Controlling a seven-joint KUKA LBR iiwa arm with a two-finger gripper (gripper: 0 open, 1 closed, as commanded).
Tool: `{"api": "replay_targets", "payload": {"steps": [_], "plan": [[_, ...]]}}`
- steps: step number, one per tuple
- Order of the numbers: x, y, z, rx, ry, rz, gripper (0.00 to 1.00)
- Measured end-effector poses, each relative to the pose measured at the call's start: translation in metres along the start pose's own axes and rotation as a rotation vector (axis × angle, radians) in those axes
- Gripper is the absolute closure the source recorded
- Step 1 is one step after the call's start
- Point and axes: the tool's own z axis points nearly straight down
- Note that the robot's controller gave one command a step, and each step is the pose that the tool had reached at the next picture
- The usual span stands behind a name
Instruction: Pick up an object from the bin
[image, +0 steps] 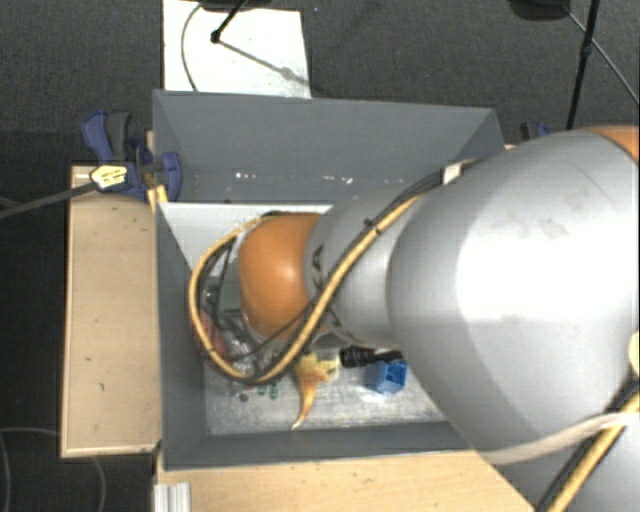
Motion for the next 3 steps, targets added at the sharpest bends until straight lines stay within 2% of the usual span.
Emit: {"api": "replay_targets", "payload": {"steps": [1, 3], "plan": [[0.0, 0.0, 0.0, 0.0, 0.0, 0.001, 1.0], [-0.019, -0.01, 0.0, -0.006, -0.001, 0.033, 1.0]]}}
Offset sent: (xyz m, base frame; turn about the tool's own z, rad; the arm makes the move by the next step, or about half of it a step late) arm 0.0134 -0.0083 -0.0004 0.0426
